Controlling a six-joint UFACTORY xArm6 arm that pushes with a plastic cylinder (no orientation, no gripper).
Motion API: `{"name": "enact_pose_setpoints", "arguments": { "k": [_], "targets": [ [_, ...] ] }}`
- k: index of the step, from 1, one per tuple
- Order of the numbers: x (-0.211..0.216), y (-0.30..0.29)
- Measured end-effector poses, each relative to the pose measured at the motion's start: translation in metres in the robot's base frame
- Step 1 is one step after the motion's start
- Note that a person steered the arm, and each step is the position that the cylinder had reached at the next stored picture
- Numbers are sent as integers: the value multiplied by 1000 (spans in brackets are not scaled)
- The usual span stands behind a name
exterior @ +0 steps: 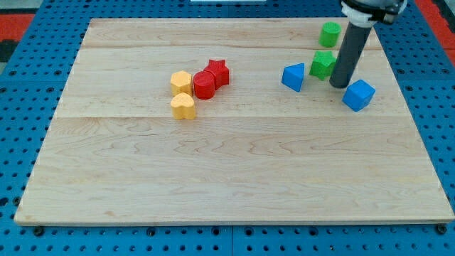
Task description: Push the green star into the green circle
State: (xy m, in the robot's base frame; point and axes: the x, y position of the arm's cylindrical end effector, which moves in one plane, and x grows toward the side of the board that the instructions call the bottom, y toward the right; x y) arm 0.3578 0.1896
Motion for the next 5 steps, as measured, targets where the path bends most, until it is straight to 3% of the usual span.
{"name": "enact_pose_setpoints", "arguments": {
  "k": [1, 2, 3, 5],
  "targets": [
    [-40, -33],
    [-14, -19],
    [-13, -69],
    [-83, -45]
  ]
}}
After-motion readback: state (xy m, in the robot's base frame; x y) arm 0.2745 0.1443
